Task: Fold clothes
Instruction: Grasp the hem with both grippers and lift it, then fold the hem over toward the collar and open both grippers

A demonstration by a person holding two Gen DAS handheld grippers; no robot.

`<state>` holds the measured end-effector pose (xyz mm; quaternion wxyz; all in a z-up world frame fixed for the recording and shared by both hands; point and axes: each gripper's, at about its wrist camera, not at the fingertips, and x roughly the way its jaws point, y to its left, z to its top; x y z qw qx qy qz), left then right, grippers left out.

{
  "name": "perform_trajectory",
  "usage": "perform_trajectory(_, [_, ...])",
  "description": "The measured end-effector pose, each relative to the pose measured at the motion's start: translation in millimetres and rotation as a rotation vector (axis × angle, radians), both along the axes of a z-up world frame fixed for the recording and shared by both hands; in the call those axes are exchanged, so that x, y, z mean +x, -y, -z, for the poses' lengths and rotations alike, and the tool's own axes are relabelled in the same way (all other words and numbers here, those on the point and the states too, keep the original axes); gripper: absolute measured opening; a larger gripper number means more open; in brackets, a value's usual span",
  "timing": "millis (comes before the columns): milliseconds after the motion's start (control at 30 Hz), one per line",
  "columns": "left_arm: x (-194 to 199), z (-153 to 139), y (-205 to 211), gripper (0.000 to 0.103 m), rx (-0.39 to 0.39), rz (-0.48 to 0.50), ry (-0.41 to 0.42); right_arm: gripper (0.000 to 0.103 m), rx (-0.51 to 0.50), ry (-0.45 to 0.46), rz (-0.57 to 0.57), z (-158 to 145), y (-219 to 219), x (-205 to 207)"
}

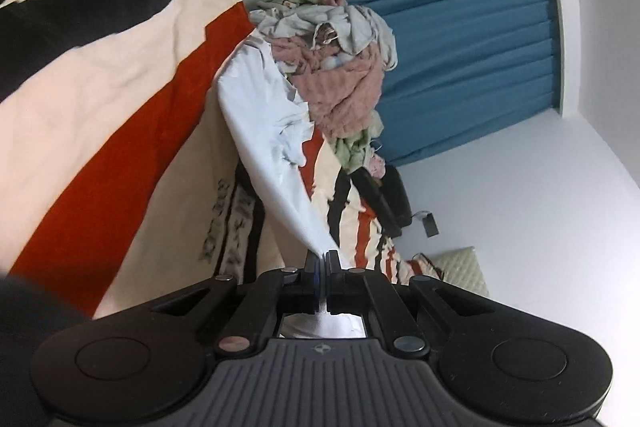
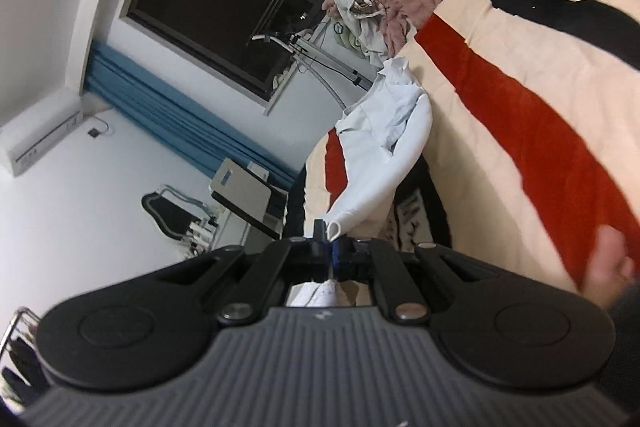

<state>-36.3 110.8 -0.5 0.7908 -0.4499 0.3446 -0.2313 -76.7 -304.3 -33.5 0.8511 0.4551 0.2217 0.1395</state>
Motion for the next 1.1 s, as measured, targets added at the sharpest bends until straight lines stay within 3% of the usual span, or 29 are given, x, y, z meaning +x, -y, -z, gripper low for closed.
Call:
perform_trajectory(100, [-29.7, 9.5, -4.8, 0.002, -0.003, 0.000, -0.030, 0.005, -0.002, -0.021, -0.004, 3.2, 3.5, -26.6])
perform_trajectory(200, [-32.2, 22.6, -6.8, 0.002, -0.012, -0.009, -0.083, 0.005, 0.008, -0.049, 0.008, 12.0, 6.9, -37.3])
perform_trajectory(333, [4.4, 24.9, -5.7, 0.002, 0.006, -0.040, -0.134, 0.005, -0.020, -0.069, 0.023, 15.4, 6.1, -13.8])
perform_trajectory(467, [73.8, 18.0, 1.7, 0.003, 0.054, -0.083, -0.160, 0.005, -0.027, -0.103, 0.067, 17.5, 6.6, 46.1])
perform_trajectory(633, [171.0, 4.3, 24.4, 0.003, 0.174, -0.123, -0.120, 0.005, -0.039, -0.145, 0.129, 20.8, 8.4, 131.6])
perform_trajectory(867, [253.3, 0.8, 62.4, 0.003, 0.416, -0.145, 0.092, 0.005, -0.148, -0.101, 0.176, 38.1, 8.5, 234.6])
perform_trajectory(967, [278.5, 15.7, 77.6, 0.003, 0.506, -0.136, 0.167, 0.005, -0.227, -0.039, 0.175, 52.6, 9.4, 264.4])
perform_trajectory(1100, [307.5, 48.7, 92.0, 0.003, 0.631, -0.113, 0.180, 0.005, -0.331, -0.023, 0.156, 76.3, 8.1, 299.6])
